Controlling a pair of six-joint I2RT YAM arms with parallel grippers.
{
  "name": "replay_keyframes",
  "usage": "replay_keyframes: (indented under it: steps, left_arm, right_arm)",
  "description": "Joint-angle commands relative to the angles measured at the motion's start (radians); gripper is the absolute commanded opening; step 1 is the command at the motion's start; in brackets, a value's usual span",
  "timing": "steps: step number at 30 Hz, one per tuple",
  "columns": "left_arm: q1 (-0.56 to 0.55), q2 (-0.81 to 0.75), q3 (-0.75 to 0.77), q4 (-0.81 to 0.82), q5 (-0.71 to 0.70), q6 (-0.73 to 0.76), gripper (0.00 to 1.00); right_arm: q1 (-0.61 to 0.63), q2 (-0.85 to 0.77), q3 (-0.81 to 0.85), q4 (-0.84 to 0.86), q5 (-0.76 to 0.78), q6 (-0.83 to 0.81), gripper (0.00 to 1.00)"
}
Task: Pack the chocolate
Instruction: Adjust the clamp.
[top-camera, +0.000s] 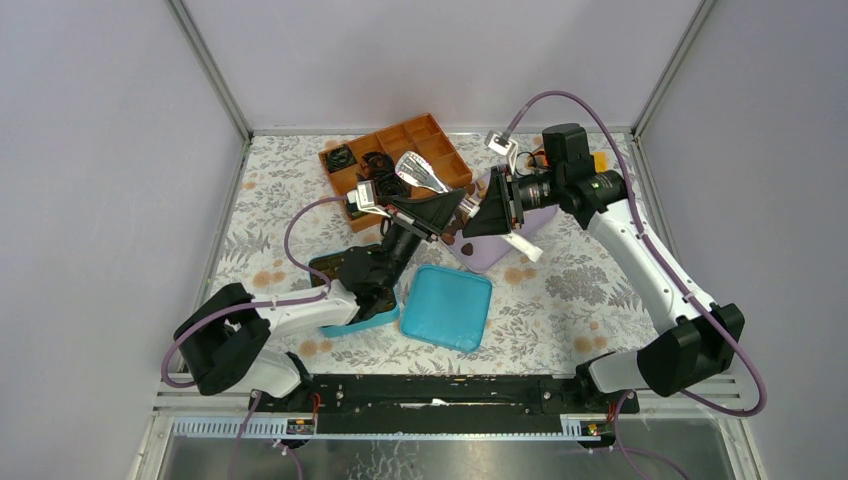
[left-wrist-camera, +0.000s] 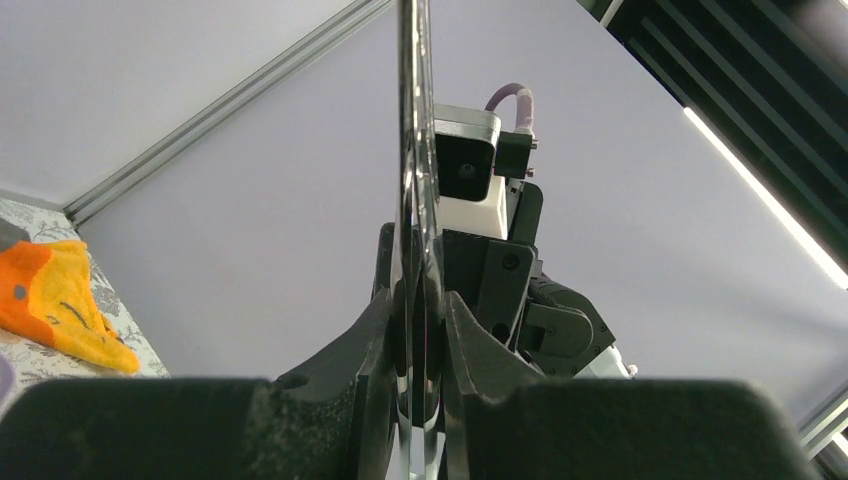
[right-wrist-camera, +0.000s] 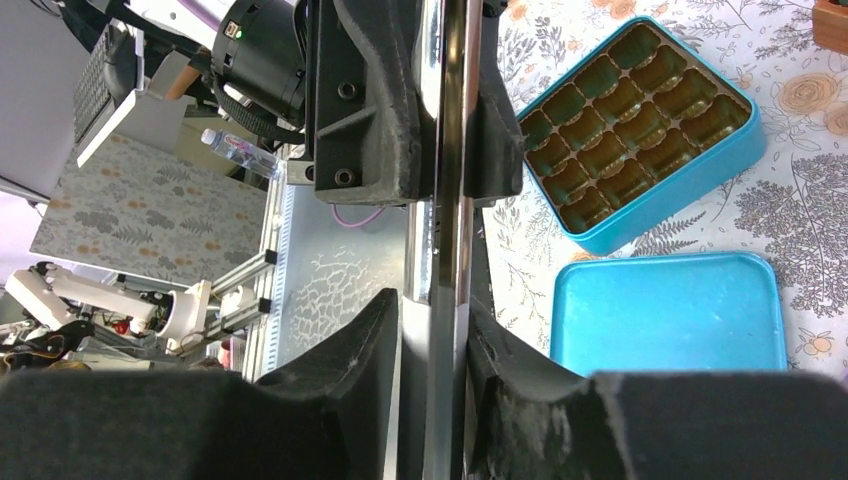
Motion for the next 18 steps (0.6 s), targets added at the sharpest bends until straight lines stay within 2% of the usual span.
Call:
replay_keyframes:
  steps: [1,5,8,13,15,18]
  left_arm:
    - [0.007,-0.005,-0.001,0.045,-0.032,-0.002,0.11]
    - [0.013,-0.002,-0.006,0.062,-0.030,-0.014,0.14]
    - [0.015,0.002,-0.019,0.085,-0.034,-0.021,0.28]
    - [0.021,-0.012,-0.054,0.104,-0.038,-0.019,0.69]
    - [0.021,-0.031,-0.083,0.103,-0.048,-0.008,0.78]
    - [0.021,-0.087,-0.147,0.080,-0.066,0.012,0.84]
  right_arm:
    - [0.014,0.003,0.060,-0.013,-0.007,-0.026,0.31]
    - [0.013,0.003,0.060,-0.009,-0.027,-0.022,0.15]
    - [0.014,0.003,0.059,0.012,-0.039,0.007,0.13]
    - [0.011,0.006,0.055,0.025,-0.020,0.024,0.19]
    - [0.006,0.009,0.059,0.009,0.007,0.012,0.24]
    - [0.000,0.017,0.084,-0.065,0.094,-0.068,0.31]
